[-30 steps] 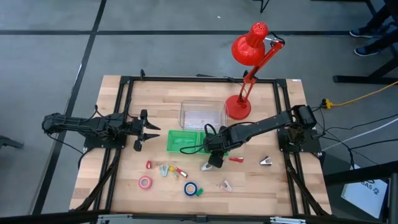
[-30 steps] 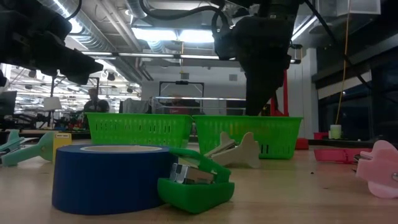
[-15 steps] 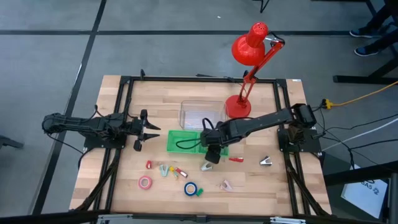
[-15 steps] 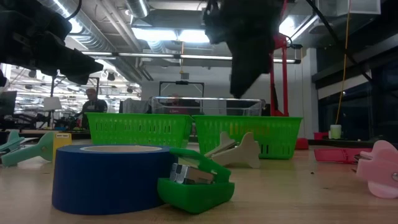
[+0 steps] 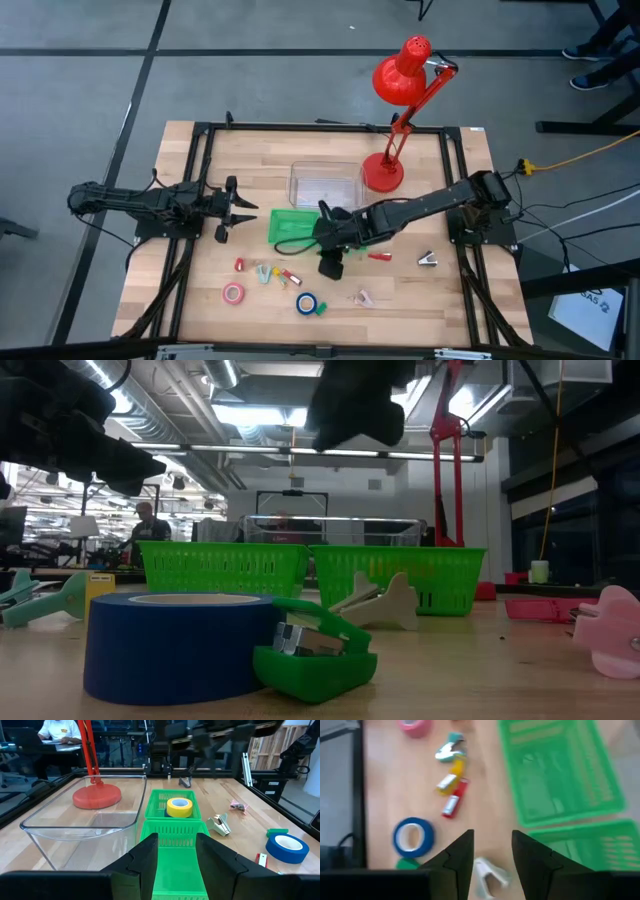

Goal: Pick and place Stapler, Stapler remover, tape
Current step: Put the blue tape into the right green bin

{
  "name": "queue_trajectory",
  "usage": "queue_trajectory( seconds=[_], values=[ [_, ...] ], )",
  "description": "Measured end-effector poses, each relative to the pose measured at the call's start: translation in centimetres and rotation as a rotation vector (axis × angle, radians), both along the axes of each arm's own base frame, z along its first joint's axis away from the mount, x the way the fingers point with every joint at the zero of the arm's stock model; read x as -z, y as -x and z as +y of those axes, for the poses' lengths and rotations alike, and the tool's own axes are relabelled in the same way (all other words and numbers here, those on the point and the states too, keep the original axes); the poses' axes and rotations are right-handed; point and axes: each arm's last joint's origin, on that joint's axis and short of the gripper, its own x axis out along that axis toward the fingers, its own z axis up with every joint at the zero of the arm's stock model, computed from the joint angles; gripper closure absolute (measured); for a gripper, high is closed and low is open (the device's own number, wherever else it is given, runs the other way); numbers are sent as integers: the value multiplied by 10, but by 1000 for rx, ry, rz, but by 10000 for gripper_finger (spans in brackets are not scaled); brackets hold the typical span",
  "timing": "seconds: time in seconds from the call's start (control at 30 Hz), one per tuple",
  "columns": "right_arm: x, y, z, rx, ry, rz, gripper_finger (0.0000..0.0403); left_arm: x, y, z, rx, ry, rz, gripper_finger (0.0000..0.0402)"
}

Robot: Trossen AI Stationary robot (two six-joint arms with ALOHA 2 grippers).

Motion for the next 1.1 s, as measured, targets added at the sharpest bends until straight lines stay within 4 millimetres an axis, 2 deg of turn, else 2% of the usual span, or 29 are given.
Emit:
queue_trajectory(
  seconds=[0.3,0.63,0.8,0.93,1.1],
  values=[
    [-3,7,31,-307,149,-82,269,0,0,0,0,0,0,272],
    [-9,22,81,-562,229,-215,269,0,0,0,0,0,0,272],
    [-18,26,104,-574,216,-346,269,0,0,0,0,0,0,272],
    [-25,25,111,-565,225,-438,269,0,0,0,0,0,0,272],
    [-15,15,117,-556,213,-482,270,0,0,0,0,0,0,272]
  ],
)
